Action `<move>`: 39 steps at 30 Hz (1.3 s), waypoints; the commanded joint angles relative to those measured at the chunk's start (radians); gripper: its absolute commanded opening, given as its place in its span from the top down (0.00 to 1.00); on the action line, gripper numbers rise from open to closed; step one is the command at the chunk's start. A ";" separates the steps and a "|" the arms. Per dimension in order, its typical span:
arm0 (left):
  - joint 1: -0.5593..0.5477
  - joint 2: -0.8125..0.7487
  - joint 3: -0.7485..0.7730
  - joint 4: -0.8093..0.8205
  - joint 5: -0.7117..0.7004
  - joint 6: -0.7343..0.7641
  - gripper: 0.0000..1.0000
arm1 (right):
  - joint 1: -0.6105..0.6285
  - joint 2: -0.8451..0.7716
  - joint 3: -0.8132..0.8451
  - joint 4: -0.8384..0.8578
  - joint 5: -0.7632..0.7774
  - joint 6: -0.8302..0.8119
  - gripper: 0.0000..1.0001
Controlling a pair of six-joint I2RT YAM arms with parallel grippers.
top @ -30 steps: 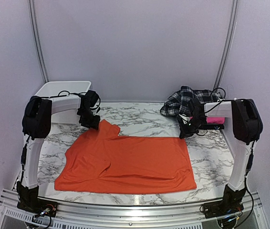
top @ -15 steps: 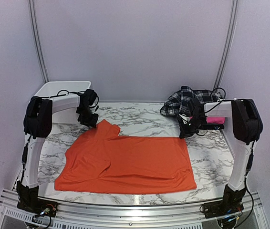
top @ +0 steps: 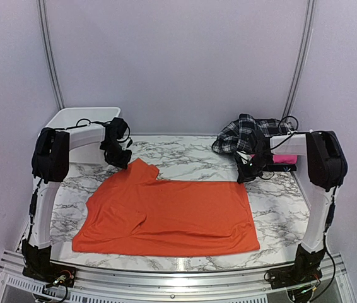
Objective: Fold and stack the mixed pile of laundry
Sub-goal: Pick up the 1/3-folded T-shirt from the center of the board, then fold the 1/3-folded T-shirt at the center of the board.
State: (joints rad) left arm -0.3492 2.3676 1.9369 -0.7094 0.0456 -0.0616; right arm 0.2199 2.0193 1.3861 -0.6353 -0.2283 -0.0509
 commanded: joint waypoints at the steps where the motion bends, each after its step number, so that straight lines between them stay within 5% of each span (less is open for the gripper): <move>1: 0.009 0.032 0.002 -0.049 0.072 -0.007 0.97 | 0.006 -0.008 -0.004 -0.043 -0.002 0.017 1.00; 18: 0.026 -0.179 -0.034 -0.009 0.045 -0.008 1.00 | -0.003 -0.151 -0.007 -0.042 -0.006 0.020 1.00; 39: 0.020 -0.644 -0.610 0.141 0.140 -0.079 1.00 | -0.004 -0.445 -0.269 -0.013 -0.052 0.078 1.00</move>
State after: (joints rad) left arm -0.3283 1.7981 1.3754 -0.6178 0.1482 -0.1211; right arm 0.2195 1.6207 1.1439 -0.6643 -0.2665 -0.0071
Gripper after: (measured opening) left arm 0.006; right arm 0.005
